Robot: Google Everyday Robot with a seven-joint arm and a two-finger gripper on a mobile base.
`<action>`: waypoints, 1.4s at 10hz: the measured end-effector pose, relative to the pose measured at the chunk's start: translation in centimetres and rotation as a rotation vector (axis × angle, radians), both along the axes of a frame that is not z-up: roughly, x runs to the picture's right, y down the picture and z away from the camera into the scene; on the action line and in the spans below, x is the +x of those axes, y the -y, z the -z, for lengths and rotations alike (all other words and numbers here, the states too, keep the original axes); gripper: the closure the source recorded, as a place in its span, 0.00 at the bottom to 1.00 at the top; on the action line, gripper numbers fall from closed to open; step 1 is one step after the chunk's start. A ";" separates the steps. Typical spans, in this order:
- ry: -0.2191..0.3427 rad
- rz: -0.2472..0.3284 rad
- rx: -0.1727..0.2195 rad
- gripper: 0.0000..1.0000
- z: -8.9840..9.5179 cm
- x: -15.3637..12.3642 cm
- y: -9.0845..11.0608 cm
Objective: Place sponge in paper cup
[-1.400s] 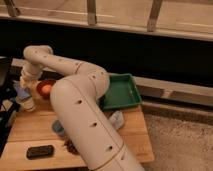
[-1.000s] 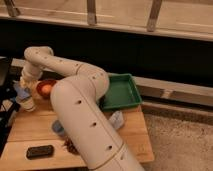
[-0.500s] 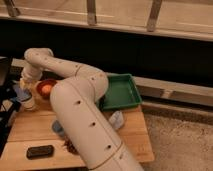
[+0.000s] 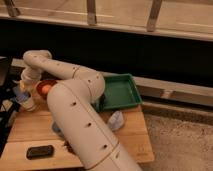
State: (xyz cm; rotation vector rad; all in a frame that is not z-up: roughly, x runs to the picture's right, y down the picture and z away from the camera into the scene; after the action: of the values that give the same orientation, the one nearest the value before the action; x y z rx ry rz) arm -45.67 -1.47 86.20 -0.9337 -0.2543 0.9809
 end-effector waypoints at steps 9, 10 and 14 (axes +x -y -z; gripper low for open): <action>-0.023 -0.009 0.020 0.26 0.6 1.0 1.0; -0.024 -0.008 0.017 0.26 0.6 1.0 1.0; -0.029 -0.001 0.025 0.26 0.9 1.6 1.2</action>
State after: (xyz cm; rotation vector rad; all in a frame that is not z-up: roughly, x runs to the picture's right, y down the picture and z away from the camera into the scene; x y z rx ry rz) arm -44.04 -2.72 85.25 -0.8959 -0.2416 0.9892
